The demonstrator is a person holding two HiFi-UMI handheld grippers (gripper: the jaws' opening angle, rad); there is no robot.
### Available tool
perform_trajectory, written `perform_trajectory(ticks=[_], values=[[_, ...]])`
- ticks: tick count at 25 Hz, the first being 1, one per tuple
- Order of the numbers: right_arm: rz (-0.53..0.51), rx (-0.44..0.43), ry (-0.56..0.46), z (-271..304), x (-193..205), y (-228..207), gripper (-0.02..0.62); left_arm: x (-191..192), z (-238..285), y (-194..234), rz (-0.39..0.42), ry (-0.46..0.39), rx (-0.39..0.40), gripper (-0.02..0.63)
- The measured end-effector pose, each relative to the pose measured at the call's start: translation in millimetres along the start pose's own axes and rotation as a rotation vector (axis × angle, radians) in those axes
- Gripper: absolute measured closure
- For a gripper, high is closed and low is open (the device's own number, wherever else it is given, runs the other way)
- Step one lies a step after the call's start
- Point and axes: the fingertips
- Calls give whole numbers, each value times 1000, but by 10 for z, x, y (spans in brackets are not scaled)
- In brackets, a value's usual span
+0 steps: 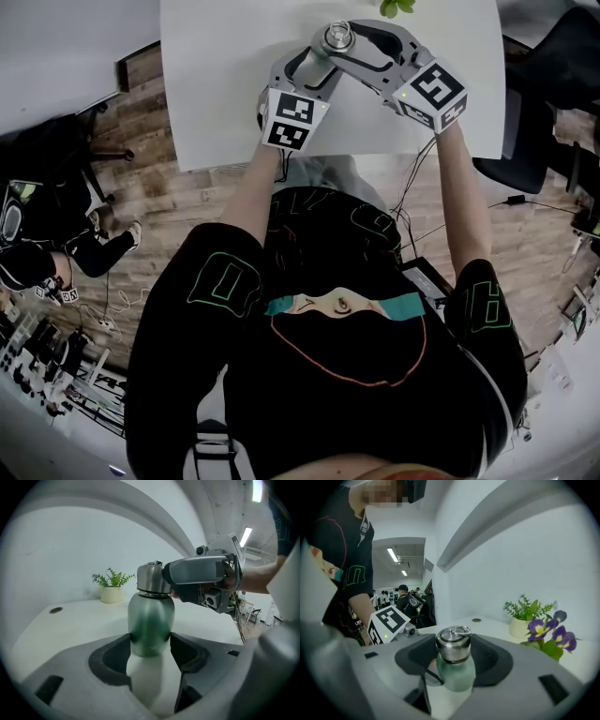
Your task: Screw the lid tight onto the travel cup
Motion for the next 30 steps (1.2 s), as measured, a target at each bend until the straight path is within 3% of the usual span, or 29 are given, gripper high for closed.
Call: perform_trajectory(ticks=[9, 23, 27, 30], values=[[34, 51, -41, -41, -3, -2, 364, 21, 1, -36, -9, 2, -8, 331], [202, 412, -169, -34, 63, -34, 367, 45, 38, -9, 4, 6, -25, 331], [219, 431, -181, -60, 61, -37, 367, 16, 33, -29, 6, 2, -26, 331], [191, 428, -127, -50, 74, -29, 364, 2, 25, -26, 18, 5, -29, 331]])
Point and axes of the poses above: the fingertips, and each gripper's own axes: z forward along the fingers, y to its left, x out of its underside, and after that the axes turned 9 degrees about y, right-handed
